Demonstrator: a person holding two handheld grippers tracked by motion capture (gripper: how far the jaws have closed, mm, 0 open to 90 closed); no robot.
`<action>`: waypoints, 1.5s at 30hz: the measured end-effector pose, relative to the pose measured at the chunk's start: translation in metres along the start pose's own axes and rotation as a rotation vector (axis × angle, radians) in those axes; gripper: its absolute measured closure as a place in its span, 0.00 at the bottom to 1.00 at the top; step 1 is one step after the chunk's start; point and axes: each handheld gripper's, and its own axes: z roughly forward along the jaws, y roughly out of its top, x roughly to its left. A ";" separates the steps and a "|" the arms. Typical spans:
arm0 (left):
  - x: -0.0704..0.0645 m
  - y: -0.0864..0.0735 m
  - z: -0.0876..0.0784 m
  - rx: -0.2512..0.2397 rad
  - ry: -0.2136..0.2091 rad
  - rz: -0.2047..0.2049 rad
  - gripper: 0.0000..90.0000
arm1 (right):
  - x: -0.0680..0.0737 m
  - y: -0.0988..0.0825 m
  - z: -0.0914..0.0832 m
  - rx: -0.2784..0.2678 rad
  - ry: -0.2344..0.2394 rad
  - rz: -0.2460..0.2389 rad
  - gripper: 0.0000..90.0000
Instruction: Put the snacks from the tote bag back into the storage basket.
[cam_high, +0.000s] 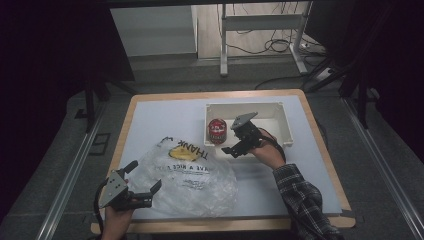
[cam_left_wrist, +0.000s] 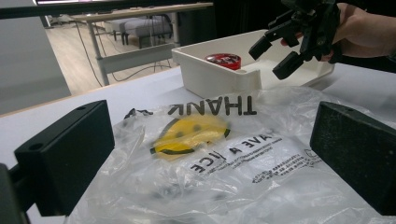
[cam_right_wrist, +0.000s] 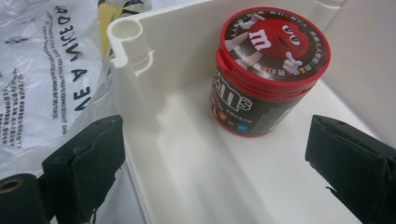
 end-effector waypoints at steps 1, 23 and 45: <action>0.000 0.000 0.000 0.000 0.000 0.001 0.00 | 0.001 0.000 0.000 -0.001 0.001 -0.003 0.06; 0.000 0.000 0.000 -0.001 -0.002 0.001 0.00 | 0.016 -0.004 -0.008 -0.013 0.004 -0.009 0.06; -0.001 0.000 -0.001 -0.003 -0.004 0.001 0.00 | 0.026 -0.013 -0.018 -0.046 0.013 0.005 0.06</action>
